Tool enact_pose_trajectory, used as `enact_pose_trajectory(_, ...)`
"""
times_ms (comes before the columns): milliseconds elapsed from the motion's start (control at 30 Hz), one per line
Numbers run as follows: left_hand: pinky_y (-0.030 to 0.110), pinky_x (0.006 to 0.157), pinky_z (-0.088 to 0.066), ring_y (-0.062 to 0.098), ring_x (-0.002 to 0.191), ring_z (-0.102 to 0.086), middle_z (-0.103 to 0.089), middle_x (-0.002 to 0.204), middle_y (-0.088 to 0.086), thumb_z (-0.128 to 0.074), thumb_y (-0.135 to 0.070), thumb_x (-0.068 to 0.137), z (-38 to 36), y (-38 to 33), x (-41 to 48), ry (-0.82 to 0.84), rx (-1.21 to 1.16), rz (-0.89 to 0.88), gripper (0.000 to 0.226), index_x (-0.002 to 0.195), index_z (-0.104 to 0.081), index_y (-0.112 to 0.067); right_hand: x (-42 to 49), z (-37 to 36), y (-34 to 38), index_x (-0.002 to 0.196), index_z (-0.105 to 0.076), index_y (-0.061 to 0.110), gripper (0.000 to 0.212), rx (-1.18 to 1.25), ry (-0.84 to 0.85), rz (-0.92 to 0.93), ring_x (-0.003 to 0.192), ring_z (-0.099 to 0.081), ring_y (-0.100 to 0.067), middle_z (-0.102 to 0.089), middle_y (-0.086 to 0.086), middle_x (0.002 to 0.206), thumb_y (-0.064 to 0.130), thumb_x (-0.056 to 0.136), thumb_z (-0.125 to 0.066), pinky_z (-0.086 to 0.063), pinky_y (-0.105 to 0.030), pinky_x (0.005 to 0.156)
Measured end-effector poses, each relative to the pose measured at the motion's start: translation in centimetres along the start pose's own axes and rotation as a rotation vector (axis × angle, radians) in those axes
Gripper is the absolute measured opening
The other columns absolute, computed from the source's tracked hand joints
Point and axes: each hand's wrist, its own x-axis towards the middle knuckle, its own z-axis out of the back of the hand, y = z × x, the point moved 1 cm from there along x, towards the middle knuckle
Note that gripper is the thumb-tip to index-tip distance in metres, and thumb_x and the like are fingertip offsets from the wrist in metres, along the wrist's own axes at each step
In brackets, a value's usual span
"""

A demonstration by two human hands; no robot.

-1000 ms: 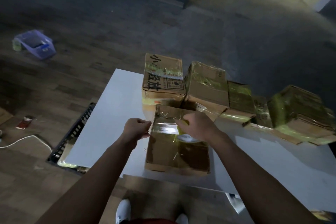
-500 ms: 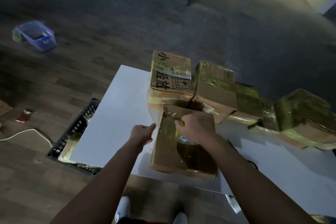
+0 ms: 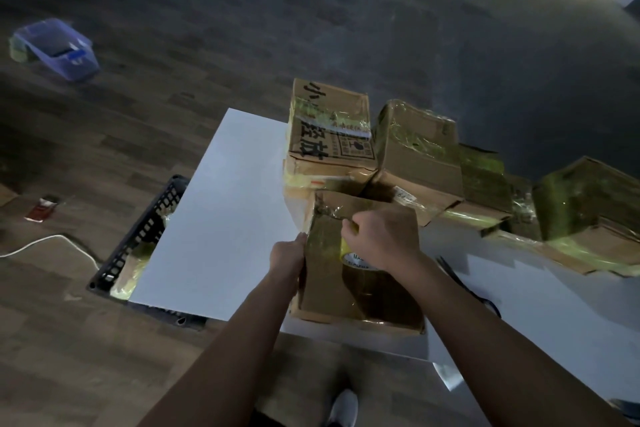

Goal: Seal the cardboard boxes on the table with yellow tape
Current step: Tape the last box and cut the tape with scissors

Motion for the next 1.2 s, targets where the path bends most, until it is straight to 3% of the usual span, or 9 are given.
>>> enact_pose_trajectory(133, 0.031, 0.052, -0.055, 0.025, 0.076, -0.063, -0.065, 0.096, 0.013, -0.067, -0.032, 0.085, 0.2, 1.0, 0.3, -0.063, -0.036, 0.078, 0.04, 0.106, -0.054, -0.001, -0.4, 0.2, 0.0, 0.06, -0.038, 0.023, 0.044, -0.003, -0.022, 0.006, 0.049, -0.032, -0.003, -0.037, 0.006, 0.057, 0.036, 0.102, -0.038, -0.018, -0.02, 0.046)
enact_pose_trajectory(233, 0.03, 0.06, -0.045, 0.025, 0.072, -0.051, -0.056, 0.077, 0.003, -0.052, -0.014, 0.091, -0.1, 0.4, -1.1, -0.213, 0.21, -0.206, 0.01, 0.082, -0.053, -0.011, -0.3, -0.3, 0.0, 0.063, -0.038, 0.021, 0.041, 0.116, 0.021, -0.005, 0.054, -0.032, -0.003, -0.037, 0.004, 0.062, 0.031, 0.103, -0.039, -0.029, -0.015, 0.045)
enact_pose_trajectory(333, 0.033, 0.077, -0.046, 0.016, 0.088, -0.053, -0.054, 0.094, -0.003, -0.055, -0.033, 0.095, -1.1, -0.4, -3.7, -0.196, 0.339, -0.491, 0.018, 0.099, -0.053, -0.017, -0.2, -0.2, -0.6, 0.067, -0.041, 0.019, 0.036, 0.194, -0.008, 0.032, 0.055, -0.032, -0.001, -0.038, 0.005, 0.065, 0.03, 0.102, -0.042, -0.031, -0.011, 0.048)
enact_pose_trajectory(433, 0.037, 0.086, -0.048, 0.019, 0.099, -0.052, -0.053, 0.108, 0.002, -0.063, -0.042, 0.089, -1.2, 0.1, -3.8, -0.195, 0.434, -0.537, 0.038, 0.111, -0.053, -0.013, -0.1, 0.1, -1.5, 0.089, -0.059, 0.017, 0.019, 0.289, -0.05, 0.133, 0.057, -0.038, 0.001, -0.047, 0.005, 0.072, 0.03, 0.099, -0.049, -0.029, 0.003, 0.055)
enact_pose_trajectory(600, 0.041, 0.085, -0.049, 0.022, 0.1, -0.055, -0.055, 0.111, 0.003, -0.062, -0.046, 0.089, -1.3, 0.1, -3.4, -0.235, 0.474, -0.508, 0.039, 0.111, -0.052, -0.015, 0.0, -2.3, -5.4, 0.071, -0.059, 0.015, 0.038, 0.532, -0.144, 0.171, 0.058, -0.056, -0.021, -0.057, -0.005, 0.064, 0.047, 0.09, -0.056, -0.046, -0.036, 0.058)
enact_pose_trajectory(833, 0.037, 0.079, -0.044, 0.022, 0.104, -0.054, -0.053, 0.115, 0.001, -0.061, -0.04, 0.09, -1.9, 0.0, -3.8, -0.343, 0.562, -0.56, 0.036, 0.116, -0.05, -0.016, -0.3, -1.6, -7.9, 0.052, -0.028, 0.022, 0.051, 0.301, -0.172, 0.145, 0.047, -0.029, -0.012, -0.03, 0.002, 0.052, 0.034, 0.094, -0.055, -0.023, -0.028, 0.048)
enact_pose_trajectory(1033, 0.044, 0.09, -0.049, 0.033, 0.112, -0.06, -0.063, 0.121, 0.011, -0.041, -0.031, 0.089, -2.8, 2.3, -6.1, -0.236, 1.168, -1.279, 0.043, 0.118, -0.064, -0.009, -0.5, -2.4, -7.3, 0.054, -0.036, 0.019, 0.046, 0.282, -0.205, 0.092, 0.054, -0.035, -0.017, -0.037, 0.0, 0.052, 0.036, 0.095, -0.051, -0.023, -0.027, 0.051)
enact_pose_trajectory(1133, 0.041, 0.119, -0.021, 0.026, 0.144, -0.028, -0.034, 0.154, 0.011, -0.029, -0.044, 0.098, -3.0, 4.0, -7.1, -0.128, 1.398, -1.164, 0.063, 0.147, -0.035, -0.005, -0.8, -2.2, -7.9, 0.056, -0.036, 0.019, 0.045, 0.326, -0.217, 0.097, 0.053, -0.033, -0.014, -0.036, 0.001, 0.053, 0.036, 0.095, -0.052, -0.021, -0.026, 0.048)
enact_pose_trajectory(1200, 0.038, 0.121, 0.001, 0.021, 0.15, -0.003, -0.008, 0.162, 0.007, -0.016, -0.052, 0.097, -2.9, 3.7, -7.1, -0.062, 1.49, -1.068, 0.071, 0.154, -0.011, -0.01, -1.0, -2.7, -8.7, 0.062, -0.048, 0.014, 0.04, 0.449, -0.215, 0.12, 0.05, -0.035, -0.011, -0.042, 0.0, 0.056, 0.037, 0.095, -0.052, -0.024, -0.025, 0.047)
